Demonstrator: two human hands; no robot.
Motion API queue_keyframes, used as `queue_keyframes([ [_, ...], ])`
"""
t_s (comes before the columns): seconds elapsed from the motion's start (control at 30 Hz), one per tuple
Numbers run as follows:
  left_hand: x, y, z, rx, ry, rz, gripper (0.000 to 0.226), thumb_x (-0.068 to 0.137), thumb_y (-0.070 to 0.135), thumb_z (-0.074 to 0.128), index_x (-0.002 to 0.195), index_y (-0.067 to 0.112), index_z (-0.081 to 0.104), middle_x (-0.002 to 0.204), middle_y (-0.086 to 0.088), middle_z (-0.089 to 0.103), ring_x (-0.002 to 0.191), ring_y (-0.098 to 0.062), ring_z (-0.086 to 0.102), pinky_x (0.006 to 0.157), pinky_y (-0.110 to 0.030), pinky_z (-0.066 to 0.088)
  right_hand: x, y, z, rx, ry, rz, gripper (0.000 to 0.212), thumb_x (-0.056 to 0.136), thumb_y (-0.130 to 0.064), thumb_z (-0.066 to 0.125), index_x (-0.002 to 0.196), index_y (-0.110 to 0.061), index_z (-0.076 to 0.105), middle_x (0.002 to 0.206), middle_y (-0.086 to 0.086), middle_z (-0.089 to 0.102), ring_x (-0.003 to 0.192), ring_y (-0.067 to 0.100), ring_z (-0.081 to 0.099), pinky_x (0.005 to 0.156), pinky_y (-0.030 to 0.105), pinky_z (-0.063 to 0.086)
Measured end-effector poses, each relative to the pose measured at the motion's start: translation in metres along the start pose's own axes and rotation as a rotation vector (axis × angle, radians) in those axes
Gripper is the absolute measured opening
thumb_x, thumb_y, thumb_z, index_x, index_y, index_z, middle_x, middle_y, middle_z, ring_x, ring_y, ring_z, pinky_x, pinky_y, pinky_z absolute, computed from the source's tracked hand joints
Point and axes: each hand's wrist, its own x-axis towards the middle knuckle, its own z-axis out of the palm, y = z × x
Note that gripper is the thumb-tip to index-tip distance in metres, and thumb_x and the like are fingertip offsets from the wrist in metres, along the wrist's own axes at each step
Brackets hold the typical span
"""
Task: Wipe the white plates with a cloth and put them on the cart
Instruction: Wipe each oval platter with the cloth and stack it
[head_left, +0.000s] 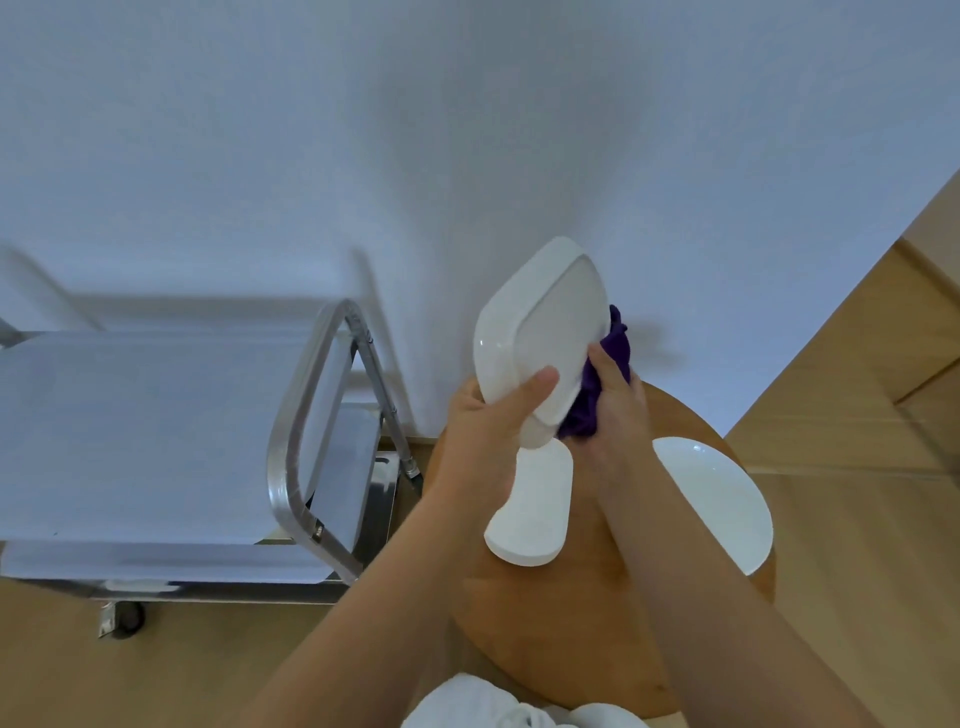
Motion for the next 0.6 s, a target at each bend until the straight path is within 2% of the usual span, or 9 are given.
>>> queue_keyframes([
  [0.07, -0.001, 0.01, -0.011, -0.087, -0.185, -0.121, 0.041, 0.058, 0.036, 0.087, 0.095, 0.022, 0.078, 0.1, -0.004, 0.074, 0.095, -0.022, 0.07, 0.08, -0.04, 0.057, 0.004, -0.01, -0.008, -0.085, -0.03, -0.048, 0.046, 0.082, -0.015, 0.069, 0.125, -0.013, 0.052, 0.12, 0.015, 0.062, 0.104, 0.031, 0.063, 0.085, 0.048, 0.053],
  [0.1, 0.0, 0.016, -0.017, -0.151, -0.249, -0.212, 0.054, 0.058, 0.046, 0.083, 0.104, 0.019, 0.075, 0.106, -0.007, 0.073, 0.098, -0.024, 0.069, 0.079, -0.039, 0.057, 0.005, -0.016, -0.011, -0.137, -0.04, -0.074, 0.045, 0.081, -0.014, 0.07, 0.123, -0.014, 0.053, 0.117, 0.013, 0.064, 0.096, 0.027, 0.067, 0.077, 0.041, 0.055],
  [0.17, 0.007, 0.03, -0.029, -0.191, -0.277, -0.375, 0.078, 0.06, 0.061, 0.071, 0.121, 0.012, 0.066, 0.121, -0.015, 0.065, 0.109, -0.034, 0.063, 0.086, -0.046, 0.054, 0.005, -0.025, -0.016, -0.228, -0.068, -0.11, 0.044, 0.076, -0.013, 0.074, 0.115, -0.022, 0.055, 0.109, 0.005, 0.067, 0.081, 0.018, 0.071, 0.062, 0.031, 0.056],
  [0.2, 0.011, 0.036, -0.035, -0.167, -0.274, -0.434, 0.082, 0.061, 0.063, 0.067, 0.124, 0.01, 0.064, 0.125, -0.017, 0.062, 0.112, -0.037, 0.06, 0.09, -0.048, 0.052, 0.005, -0.028, -0.017, -0.296, -0.096, -0.135, 0.044, 0.074, -0.013, 0.076, 0.111, -0.024, 0.056, 0.106, 0.002, 0.067, 0.077, 0.015, 0.071, 0.059, 0.027, 0.055],
  [0.27, 0.022, 0.044, -0.038, -0.097, -0.239, -0.513, 0.074, 0.072, 0.056, 0.062, 0.127, 0.008, 0.06, 0.121, -0.018, 0.063, 0.109, -0.036, 0.061, 0.092, -0.046, 0.051, 0.004, -0.03, -0.015, -0.473, -0.161, -0.195, 0.043, 0.071, -0.014, 0.078, 0.104, -0.03, 0.058, 0.104, -0.003, 0.065, 0.076, 0.01, 0.069, 0.059, 0.022, 0.054],
  [0.33, 0.028, 0.044, -0.035, -0.035, -0.129, -0.555, 0.056, 0.082, 0.043, 0.059, 0.125, 0.007, 0.06, 0.11, -0.017, 0.069, 0.098, -0.032, 0.067, 0.084, -0.043, 0.054, 0.002, -0.027, -0.01, -0.63, -0.195, -0.266, 0.041, 0.071, -0.019, 0.078, 0.101, -0.036, 0.056, 0.104, -0.009, 0.063, 0.084, 0.009, 0.066, 0.062, 0.021, 0.053],
  [0.43, 0.031, 0.037, -0.03, 0.027, -0.01, -0.522, 0.042, 0.088, 0.039, 0.057, 0.115, 0.007, 0.065, 0.106, -0.015, 0.072, 0.092, -0.029, 0.07, 0.075, -0.04, 0.057, 0.002, -0.016, -0.006, -0.805, -0.121, -0.422, 0.041, 0.075, -0.031, 0.073, 0.106, -0.038, 0.047, 0.11, -0.011, 0.053, 0.097, 0.008, 0.056, 0.073, 0.022, 0.05],
  [0.5, 0.034, 0.032, -0.03, 0.017, 0.038, -0.467, 0.046, 0.089, 0.041, 0.056, 0.12, 0.007, 0.062, 0.112, -0.016, 0.07, 0.101, -0.03, 0.068, 0.081, -0.043, 0.056, -0.001, -0.004, -0.007, -0.916, -0.063, -0.524, 0.041, 0.077, -0.04, 0.068, 0.11, -0.038, 0.043, 0.11, -0.011, 0.042, 0.097, 0.003, 0.05, 0.077, 0.015, 0.044],
  [0.6, 0.04, 0.027, -0.033, -0.034, 0.077, -0.386, 0.059, 0.09, 0.047, 0.052, 0.133, 0.006, 0.052, 0.127, -0.019, 0.061, 0.117, -0.037, 0.057, 0.103, -0.053, 0.041, -0.016, 0.02, -0.011, -1.053, 0.009, -0.684, 0.05, 0.078, -0.048, 0.059, 0.122, -0.027, 0.047, 0.116, -0.008, 0.033, 0.09, 0.0, 0.038, 0.074, -0.003, 0.03],
])
